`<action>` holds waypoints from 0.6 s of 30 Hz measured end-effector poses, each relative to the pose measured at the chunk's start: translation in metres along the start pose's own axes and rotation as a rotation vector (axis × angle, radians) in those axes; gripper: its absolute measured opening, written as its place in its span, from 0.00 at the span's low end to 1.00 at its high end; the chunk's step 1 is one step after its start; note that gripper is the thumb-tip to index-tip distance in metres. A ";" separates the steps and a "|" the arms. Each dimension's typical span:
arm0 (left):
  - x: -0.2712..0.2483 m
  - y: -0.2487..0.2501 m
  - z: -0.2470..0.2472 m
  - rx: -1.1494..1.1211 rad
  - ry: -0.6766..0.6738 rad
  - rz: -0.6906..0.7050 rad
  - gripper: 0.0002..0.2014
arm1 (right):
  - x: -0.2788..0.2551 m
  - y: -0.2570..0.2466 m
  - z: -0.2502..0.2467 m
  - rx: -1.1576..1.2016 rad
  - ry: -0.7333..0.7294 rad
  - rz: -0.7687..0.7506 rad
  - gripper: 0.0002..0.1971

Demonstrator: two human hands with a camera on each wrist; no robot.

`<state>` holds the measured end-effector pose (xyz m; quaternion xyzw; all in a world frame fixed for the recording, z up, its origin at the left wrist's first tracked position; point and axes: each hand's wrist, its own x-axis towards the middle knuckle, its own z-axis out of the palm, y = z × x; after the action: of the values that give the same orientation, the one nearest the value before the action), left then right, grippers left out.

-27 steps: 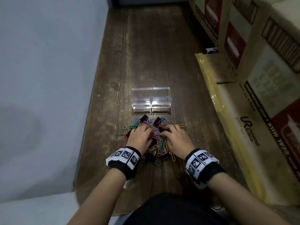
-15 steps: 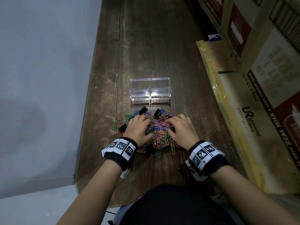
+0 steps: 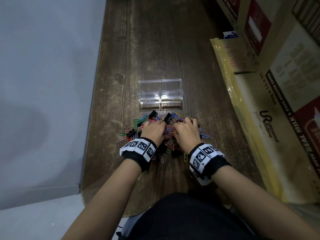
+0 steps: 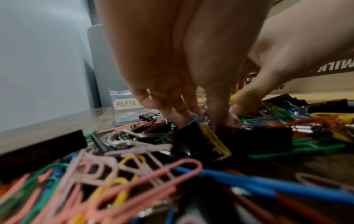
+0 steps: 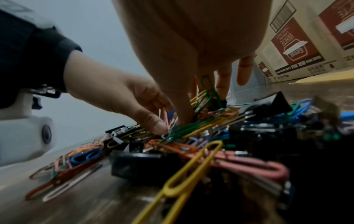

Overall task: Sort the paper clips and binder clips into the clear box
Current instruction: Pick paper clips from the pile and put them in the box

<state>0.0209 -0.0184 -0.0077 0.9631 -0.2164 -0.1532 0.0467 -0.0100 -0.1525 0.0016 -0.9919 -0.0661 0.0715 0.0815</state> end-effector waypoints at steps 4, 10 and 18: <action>-0.001 -0.002 0.002 0.014 0.054 0.018 0.19 | -0.003 0.010 -0.013 0.194 0.064 0.074 0.10; -0.008 -0.012 -0.014 -0.444 0.123 -0.033 0.10 | -0.013 0.021 -0.039 0.725 0.147 0.217 0.09; 0.041 -0.043 -0.087 -0.915 0.440 -0.261 0.10 | 0.001 0.027 -0.050 1.063 0.212 0.201 0.05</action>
<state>0.1014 0.0049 0.0565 0.8724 0.0092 -0.0306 0.4877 0.0014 -0.1864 0.0452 -0.8175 0.0826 0.0023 0.5700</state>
